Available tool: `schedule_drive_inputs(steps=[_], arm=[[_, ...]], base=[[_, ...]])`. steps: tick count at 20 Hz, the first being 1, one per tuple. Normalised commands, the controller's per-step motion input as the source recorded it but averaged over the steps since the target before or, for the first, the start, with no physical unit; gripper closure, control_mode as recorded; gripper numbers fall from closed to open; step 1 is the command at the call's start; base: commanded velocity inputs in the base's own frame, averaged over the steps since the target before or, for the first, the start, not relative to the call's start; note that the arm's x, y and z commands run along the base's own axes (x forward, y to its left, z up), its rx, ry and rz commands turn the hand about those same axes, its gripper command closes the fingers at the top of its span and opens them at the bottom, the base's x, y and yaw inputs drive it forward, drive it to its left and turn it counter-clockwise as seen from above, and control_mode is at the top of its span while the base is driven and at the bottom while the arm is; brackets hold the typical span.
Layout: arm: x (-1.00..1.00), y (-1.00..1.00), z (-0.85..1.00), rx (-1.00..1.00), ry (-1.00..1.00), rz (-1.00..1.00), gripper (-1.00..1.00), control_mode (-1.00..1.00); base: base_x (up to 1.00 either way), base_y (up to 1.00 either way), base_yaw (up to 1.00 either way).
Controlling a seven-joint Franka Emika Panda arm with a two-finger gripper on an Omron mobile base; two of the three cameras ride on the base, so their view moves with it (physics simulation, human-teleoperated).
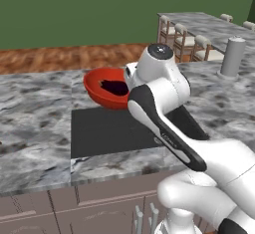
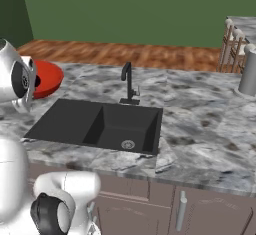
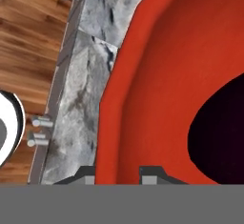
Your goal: Pick the eggplant from the sink and place it in the bowl. Then pick the bowl and place it in the microwave. Then close the microwave door and press the start button.
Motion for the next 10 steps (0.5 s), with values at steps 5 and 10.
schedule_drive_inputs(steps=[5,10], arm=[[-0.17,-0.94,0.38,0.0,-0.02,-0.01,1.0,-1.0],[-0.03,-0.96,0.11,-0.01,0.0,-0.09,1.0,-1.0]], base=[[0.0,0.0,0.0],[0.0,0.0,0.0]])
